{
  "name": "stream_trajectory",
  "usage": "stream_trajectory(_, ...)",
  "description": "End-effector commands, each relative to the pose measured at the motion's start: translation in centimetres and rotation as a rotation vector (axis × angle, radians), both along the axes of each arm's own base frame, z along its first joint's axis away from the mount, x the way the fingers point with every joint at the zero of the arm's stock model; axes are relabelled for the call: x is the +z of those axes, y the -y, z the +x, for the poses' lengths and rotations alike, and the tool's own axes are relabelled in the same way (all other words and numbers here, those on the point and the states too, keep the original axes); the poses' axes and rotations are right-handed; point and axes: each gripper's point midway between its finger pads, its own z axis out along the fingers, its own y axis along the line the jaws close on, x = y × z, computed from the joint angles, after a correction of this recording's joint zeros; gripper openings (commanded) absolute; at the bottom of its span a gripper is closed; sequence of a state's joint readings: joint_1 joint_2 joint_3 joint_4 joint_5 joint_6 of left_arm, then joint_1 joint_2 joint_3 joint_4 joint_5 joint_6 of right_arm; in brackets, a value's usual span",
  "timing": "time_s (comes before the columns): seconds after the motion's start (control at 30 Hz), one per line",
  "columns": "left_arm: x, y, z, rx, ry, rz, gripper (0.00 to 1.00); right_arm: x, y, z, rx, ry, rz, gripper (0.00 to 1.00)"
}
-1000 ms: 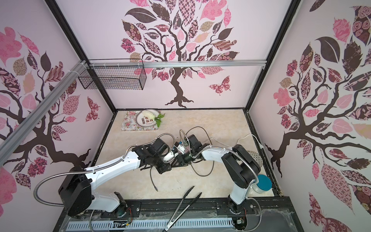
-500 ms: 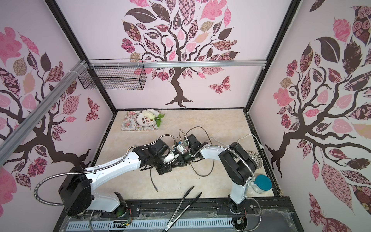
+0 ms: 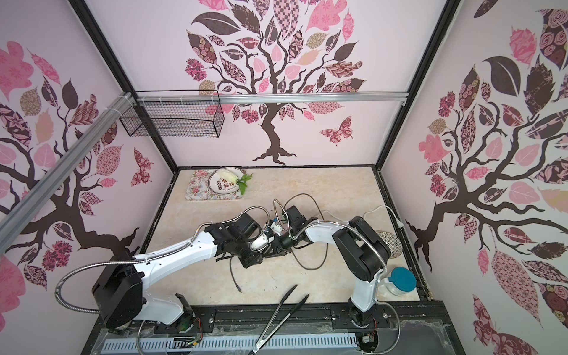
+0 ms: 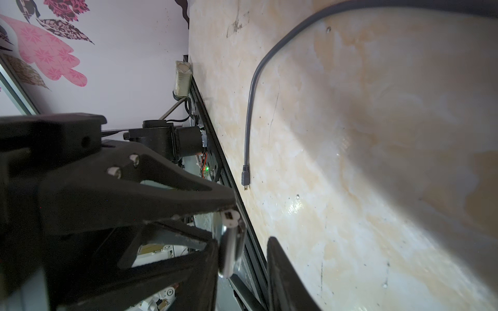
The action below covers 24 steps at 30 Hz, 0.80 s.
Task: Charge mp3
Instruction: Pick up the MP3 player from the center of the board.
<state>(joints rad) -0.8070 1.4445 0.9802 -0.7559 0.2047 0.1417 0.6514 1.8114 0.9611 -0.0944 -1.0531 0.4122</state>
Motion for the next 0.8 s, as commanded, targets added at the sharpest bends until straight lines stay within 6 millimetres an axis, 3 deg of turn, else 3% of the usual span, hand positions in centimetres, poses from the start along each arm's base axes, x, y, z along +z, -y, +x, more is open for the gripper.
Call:
stream_trajectory(0.0,2.8,3.5,1.3,-0.063,0.093,-0.151,0.29,1.1,-2.0,0.2,-0.004,0.000,0.053,0.34)
stream_trajectory(0.2,3.3,3.3,1.5,-0.039,0.122,-0.175,0.29,2.6,-2.8,1.2,-0.062,-0.016,0.102,0.32)
stream_trajectory(0.37,3.5,3.1,1.7,-0.020,0.149,-0.186,0.30,2.6,-2.6,0.5,-0.038,-0.031,0.106,0.31)
stream_trajectory(0.63,3.1,2.7,1.8,-0.011,0.157,-0.162,0.30,2.3,-2.0,-0.4,-0.015,-0.022,0.082,0.08)
stream_trajectory(0.77,3.3,2.4,1.6,-0.018,0.157,-0.158,0.31,2.5,-2.0,-0.3,-0.006,-0.012,0.074,0.15)
